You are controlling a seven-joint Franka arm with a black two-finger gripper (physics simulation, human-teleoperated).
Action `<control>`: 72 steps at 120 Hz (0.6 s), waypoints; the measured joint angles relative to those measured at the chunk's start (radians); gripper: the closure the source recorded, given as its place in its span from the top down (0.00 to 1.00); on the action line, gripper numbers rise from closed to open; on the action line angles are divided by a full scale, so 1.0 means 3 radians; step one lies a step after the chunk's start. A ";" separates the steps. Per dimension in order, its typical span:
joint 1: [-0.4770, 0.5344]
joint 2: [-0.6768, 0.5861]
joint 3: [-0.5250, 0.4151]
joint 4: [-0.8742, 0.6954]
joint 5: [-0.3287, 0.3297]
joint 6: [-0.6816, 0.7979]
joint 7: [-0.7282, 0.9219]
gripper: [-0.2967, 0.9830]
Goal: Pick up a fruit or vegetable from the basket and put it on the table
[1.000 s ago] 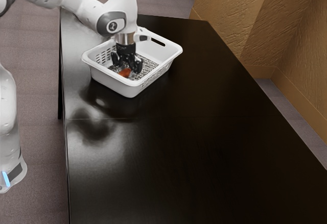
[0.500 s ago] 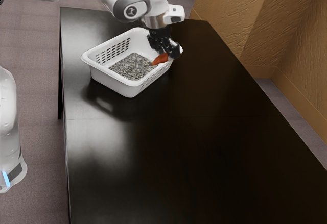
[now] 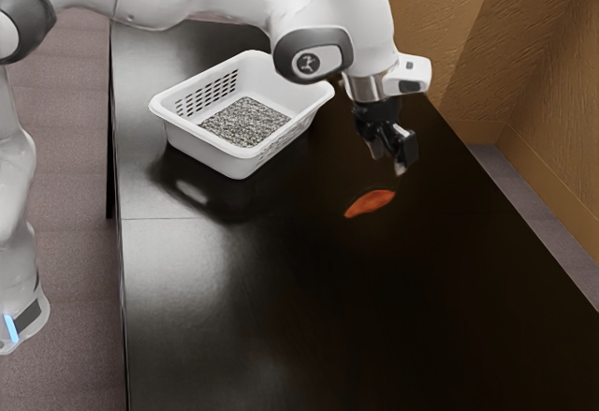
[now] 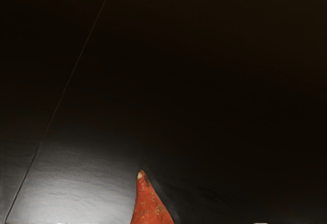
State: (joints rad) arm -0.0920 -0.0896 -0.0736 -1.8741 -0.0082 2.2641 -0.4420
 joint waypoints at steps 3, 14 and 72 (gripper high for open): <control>0.0006 -0.0005 0.0002 0.0000 -0.0005 0.0000 -0.0010 0.56; 0.0023 -0.0031 0.0016 0.0002 -0.0010 0.0000 -0.0046 0.66; 0.0057 0.0263 0.0041 0.0928 -0.0278 -0.1170 -0.2172 0.76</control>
State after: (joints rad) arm -0.0750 -0.0107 -0.0612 -1.5956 -0.0917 1.9132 -1.0936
